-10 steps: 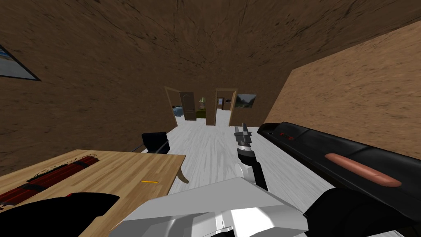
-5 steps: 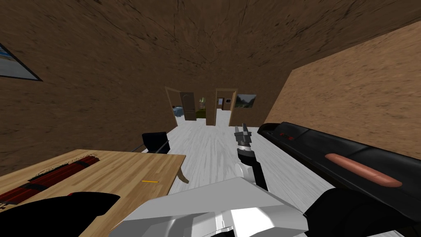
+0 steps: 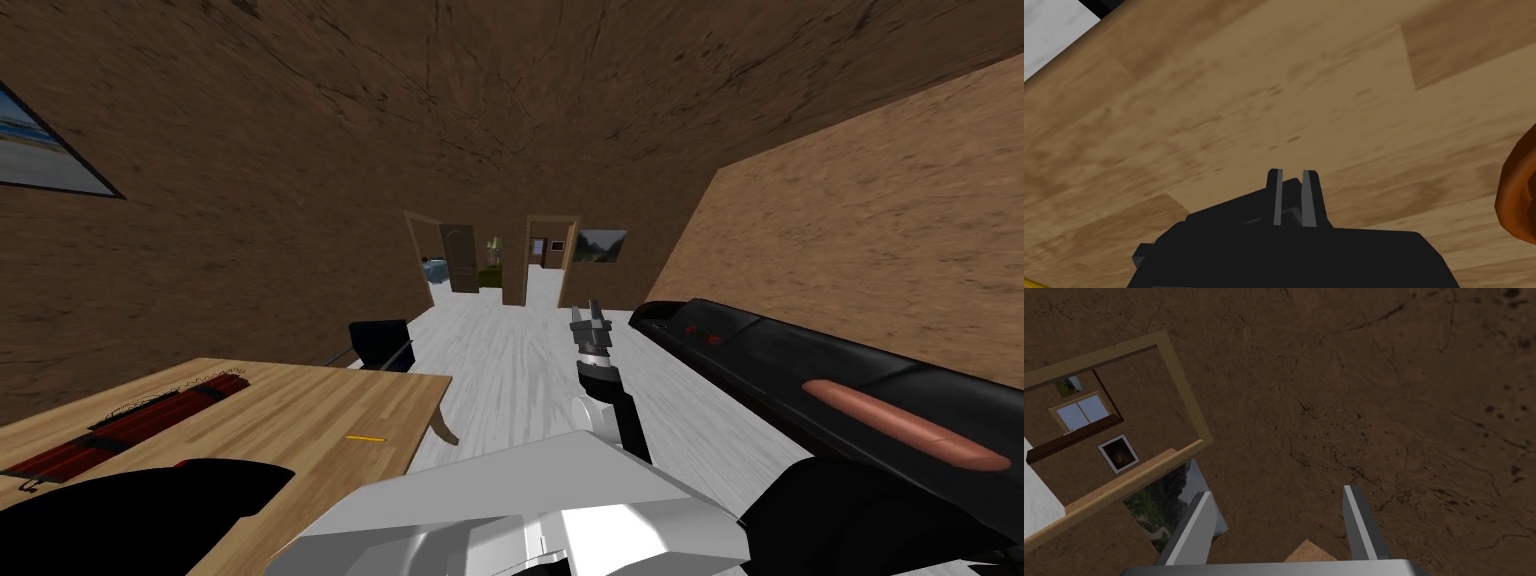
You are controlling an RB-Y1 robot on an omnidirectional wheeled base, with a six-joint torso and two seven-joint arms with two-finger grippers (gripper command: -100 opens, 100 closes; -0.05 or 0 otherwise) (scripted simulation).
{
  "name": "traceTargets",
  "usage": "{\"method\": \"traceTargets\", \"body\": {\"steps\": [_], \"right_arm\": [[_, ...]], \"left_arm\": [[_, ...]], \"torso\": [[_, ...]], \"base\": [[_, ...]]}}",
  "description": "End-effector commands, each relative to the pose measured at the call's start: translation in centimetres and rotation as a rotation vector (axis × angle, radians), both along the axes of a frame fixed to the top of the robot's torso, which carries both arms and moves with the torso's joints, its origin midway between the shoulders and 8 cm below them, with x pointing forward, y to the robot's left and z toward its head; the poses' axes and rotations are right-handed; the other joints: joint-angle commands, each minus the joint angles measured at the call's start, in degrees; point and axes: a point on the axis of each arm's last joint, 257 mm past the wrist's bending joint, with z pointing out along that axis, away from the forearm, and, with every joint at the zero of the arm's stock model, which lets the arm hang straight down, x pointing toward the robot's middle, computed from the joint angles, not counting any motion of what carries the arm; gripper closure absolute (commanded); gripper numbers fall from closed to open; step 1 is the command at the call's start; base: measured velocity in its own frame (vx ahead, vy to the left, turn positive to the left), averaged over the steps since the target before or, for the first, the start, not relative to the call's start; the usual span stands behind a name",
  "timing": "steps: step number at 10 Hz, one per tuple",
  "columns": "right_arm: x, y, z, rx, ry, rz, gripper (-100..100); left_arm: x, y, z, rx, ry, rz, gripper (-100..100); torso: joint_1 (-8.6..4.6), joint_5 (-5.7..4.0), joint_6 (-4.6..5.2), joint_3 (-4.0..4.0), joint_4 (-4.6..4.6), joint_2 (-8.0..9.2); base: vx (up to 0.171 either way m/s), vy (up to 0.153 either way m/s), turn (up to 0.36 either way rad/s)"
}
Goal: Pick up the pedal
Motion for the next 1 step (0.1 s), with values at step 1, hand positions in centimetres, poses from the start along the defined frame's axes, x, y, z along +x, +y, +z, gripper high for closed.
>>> {"method": "traceTargets", "body": {"steps": [1], "right_arm": [[0.00, 0.00, 0.00, 0.000, 0.000, 0.000, 0]], "left_arm": [[0.00, 0.00, 0.00, 0.000, 0.000, 0.000, 0]], "torso": [[0.00, 0.00, 0.00, 0.00, 0.00, 0.00]], "base": [[0.000, 0.000, 0.000]]}}
